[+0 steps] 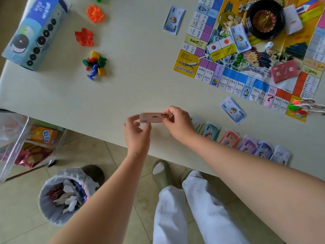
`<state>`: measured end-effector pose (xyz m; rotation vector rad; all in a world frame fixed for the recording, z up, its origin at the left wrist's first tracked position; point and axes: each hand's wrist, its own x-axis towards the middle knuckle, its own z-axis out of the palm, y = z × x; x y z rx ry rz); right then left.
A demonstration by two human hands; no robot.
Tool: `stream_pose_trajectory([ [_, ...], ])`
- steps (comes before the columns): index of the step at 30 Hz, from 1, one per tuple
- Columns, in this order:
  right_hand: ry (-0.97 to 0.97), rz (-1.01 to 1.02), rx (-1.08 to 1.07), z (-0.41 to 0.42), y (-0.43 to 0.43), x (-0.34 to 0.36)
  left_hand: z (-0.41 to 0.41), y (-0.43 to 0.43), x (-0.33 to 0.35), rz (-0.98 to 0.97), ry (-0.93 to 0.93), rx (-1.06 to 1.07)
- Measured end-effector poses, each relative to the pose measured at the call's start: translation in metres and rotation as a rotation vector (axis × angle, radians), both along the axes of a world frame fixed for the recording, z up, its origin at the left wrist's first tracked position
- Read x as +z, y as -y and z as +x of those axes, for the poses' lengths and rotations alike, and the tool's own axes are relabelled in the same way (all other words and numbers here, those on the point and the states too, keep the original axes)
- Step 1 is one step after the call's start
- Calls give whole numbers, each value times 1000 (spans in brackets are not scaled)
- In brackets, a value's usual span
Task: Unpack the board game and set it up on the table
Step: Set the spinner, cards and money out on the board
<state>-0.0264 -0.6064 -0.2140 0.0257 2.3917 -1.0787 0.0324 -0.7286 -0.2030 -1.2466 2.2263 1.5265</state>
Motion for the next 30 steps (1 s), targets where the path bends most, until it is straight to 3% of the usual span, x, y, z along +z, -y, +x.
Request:
stream_pose_trajectory([
  [4, 421, -354, -279, -9, -9, 23, -15, -16, 21, 335, -20, 86],
  [6, 583, -486, -303, -11, -18, 35, -25, -31, 32, 567, -59, 105],
  [10, 617, -490, -286, -15, -46, 51, -44, -64, 48, 825, -109, 243],
  [14, 480, -374, -422, -18, -86, 56, -57, -99, 58, 872, -71, 244],
  [20, 453, -300, -412, -22, -150, 52, -68, -151, 60, 966, 5, 266],
  [24, 317, -207, -486, -32, -187, 48, -75, -178, 54, 806, 78, 259],
  [30, 192, 139, -402, -39, -228, 16, -86, -189, 36, 608, 115, 295],
])
